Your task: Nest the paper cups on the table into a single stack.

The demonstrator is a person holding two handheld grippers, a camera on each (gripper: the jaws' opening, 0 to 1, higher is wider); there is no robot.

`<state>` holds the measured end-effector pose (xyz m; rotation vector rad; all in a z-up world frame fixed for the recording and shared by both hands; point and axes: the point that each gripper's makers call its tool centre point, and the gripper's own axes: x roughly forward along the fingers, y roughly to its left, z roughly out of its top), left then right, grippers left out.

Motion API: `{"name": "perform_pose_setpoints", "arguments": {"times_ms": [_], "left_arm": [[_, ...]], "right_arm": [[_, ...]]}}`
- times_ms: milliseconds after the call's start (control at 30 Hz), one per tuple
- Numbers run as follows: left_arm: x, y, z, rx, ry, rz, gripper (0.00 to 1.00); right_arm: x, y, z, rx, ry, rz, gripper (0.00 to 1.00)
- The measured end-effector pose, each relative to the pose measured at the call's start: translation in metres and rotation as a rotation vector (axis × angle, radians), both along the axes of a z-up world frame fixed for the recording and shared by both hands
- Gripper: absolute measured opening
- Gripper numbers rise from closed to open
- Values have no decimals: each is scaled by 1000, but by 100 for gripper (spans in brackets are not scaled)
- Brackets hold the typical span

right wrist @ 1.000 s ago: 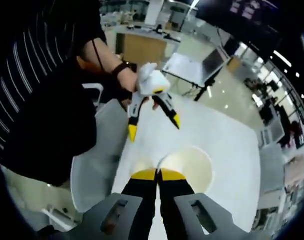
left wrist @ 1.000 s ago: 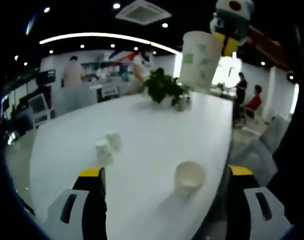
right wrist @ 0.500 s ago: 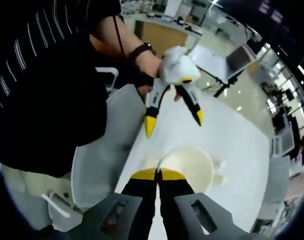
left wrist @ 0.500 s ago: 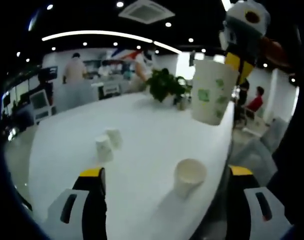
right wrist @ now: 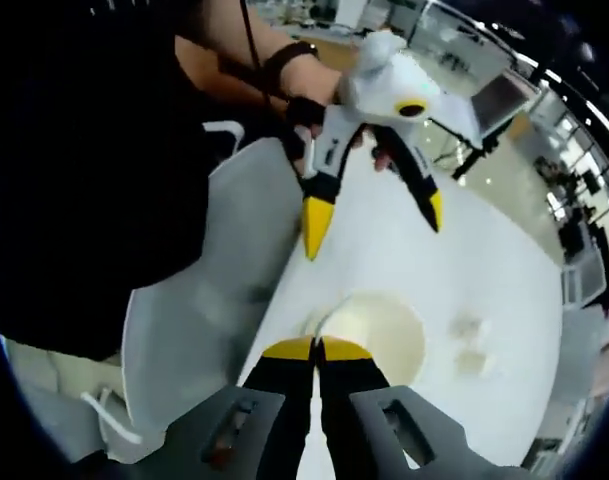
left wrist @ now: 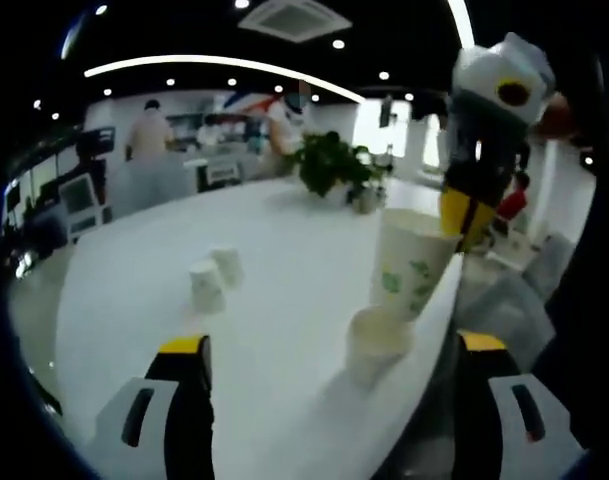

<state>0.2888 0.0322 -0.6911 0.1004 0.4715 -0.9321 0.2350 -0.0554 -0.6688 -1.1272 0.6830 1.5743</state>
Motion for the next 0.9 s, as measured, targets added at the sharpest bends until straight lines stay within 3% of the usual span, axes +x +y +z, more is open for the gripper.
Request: {"name": "perform_pose_setpoints", "arguments": {"times_ms": [233, 667, 900], "left_arm": [[-3, 3, -2, 6, 1, 6, 99], [-6, 14, -10, 39, 11, 20, 99], [-8, 11, -17, 41, 32, 13, 99]], "right_arm": [[4, 10, -19, 9, 23, -45, 0], [-2, 10, -68, -62, 52, -57, 0], [-3, 7, -78, -87, 41, -61, 0]]}}
